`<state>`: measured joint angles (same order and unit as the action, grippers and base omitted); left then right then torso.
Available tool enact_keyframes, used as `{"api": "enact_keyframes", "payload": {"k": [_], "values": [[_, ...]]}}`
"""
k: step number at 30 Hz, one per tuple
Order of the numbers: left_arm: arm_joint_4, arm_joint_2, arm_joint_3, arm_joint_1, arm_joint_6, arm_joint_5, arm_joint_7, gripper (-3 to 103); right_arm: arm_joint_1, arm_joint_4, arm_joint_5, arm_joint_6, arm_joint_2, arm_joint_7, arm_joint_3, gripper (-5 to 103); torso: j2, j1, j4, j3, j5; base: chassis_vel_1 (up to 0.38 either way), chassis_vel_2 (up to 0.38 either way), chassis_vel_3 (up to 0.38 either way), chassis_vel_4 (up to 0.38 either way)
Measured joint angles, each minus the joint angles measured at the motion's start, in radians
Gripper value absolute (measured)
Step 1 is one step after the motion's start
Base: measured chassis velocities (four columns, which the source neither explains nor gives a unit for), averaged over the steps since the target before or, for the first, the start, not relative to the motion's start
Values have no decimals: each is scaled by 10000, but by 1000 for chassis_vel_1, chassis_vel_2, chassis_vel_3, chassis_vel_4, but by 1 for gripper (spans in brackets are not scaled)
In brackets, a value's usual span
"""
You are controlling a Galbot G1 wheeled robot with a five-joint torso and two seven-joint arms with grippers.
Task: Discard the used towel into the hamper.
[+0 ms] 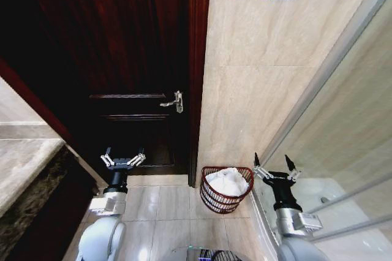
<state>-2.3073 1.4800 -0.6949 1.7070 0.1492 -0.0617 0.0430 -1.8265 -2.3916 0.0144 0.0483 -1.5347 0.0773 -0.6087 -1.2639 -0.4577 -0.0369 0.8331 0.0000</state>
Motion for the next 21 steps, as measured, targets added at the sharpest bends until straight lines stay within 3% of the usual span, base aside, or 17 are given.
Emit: {"api": "enact_keyframes", "payload": {"k": [21], "values": [[214,-29,-127,-20,207,12,132,100,-50,101,147,140,-20,1,164,100,-1091,-503,0,583,0,1,1,1,3]]}}
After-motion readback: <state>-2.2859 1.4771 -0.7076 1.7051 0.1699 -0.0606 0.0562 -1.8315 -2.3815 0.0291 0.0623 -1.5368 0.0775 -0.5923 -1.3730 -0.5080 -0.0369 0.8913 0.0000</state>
